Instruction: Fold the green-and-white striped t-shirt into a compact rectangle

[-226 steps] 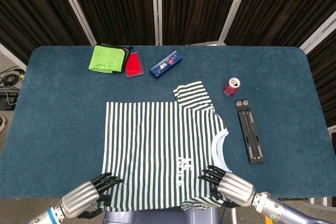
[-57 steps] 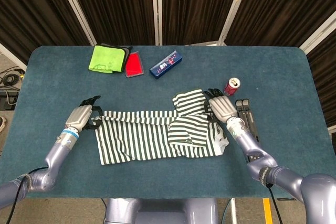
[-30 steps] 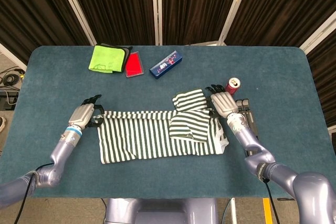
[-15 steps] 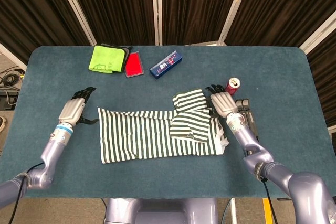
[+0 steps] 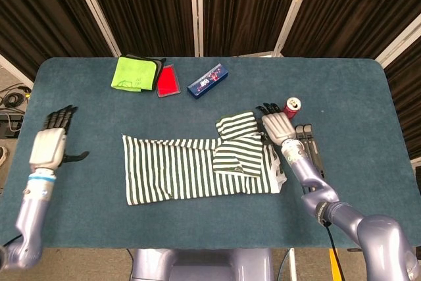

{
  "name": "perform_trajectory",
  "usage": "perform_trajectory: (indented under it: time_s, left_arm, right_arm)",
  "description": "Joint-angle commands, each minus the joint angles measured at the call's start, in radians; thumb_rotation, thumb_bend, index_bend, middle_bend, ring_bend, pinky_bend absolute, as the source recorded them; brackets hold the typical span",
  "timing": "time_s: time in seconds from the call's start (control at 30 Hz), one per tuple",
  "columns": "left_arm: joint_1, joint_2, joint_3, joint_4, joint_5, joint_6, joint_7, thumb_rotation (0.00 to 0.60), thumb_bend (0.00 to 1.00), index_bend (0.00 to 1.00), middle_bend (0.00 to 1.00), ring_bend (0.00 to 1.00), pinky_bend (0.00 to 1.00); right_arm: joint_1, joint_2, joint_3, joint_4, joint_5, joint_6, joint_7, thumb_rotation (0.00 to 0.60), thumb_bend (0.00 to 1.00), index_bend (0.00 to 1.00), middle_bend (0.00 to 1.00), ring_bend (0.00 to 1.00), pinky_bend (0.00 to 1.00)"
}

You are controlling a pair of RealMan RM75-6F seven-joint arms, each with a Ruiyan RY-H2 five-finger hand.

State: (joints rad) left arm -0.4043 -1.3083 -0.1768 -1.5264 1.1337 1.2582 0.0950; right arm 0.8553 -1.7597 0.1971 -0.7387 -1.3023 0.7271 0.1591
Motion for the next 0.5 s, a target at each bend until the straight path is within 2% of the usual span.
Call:
perform_trajectory:
  time_s: [0.03,0.17,0.33,0.4,0.43,0.5]
  left_arm:
    - [0.069,0.065,0.01,-0.088,-0.019,0.075,0.048,0.6,0.13,0.0,0.0,0.0,0.0]
    - [0.113,0.106,0.022,-0.154,-0.049,0.097,0.057,0.6,0.13,0.0,0.0,0.0,0.0]
    - [0.121,0.118,0.029,-0.158,-0.041,0.092,0.067,0.6,0.13,0.0,0.0,0.0,0.0]
    - [0.123,0.119,0.028,-0.157,-0.039,0.09,0.064,0.6,0.13,0.0,0.0,0.0,0.0]
    - [0.124,0.12,0.028,-0.156,-0.037,0.088,0.06,0.6,0.13,0.0,0.0,0.0,0.0]
    - [0.125,0.122,0.028,-0.153,-0.03,0.084,0.055,0.6,0.13,0.0,0.0,0.0,0.0]
  right_arm:
    - [0.003,-0.007,0.005,0.007,0.008,-0.002,-0.015,0.6,0.47,0.79,0.12,0.0,0.0]
    - [0.008,-0.019,0.017,0.023,0.026,-0.006,-0.041,0.6,0.47,0.79,0.12,0.0,0.0]
    - [0.012,-0.032,0.025,0.049,0.048,-0.023,-0.071,0.6,0.47,0.79,0.12,0.0,0.0]
    - [0.013,-0.036,0.028,0.056,0.056,-0.03,-0.078,0.6,0.47,0.75,0.12,0.0,0.0]
    - [0.013,-0.04,0.029,0.061,0.06,-0.035,-0.082,0.6,0.46,0.64,0.1,0.0,0.0]
    - [0.013,-0.04,0.027,0.061,0.062,-0.045,-0.082,0.6,0.45,0.33,0.04,0.0,0.0]
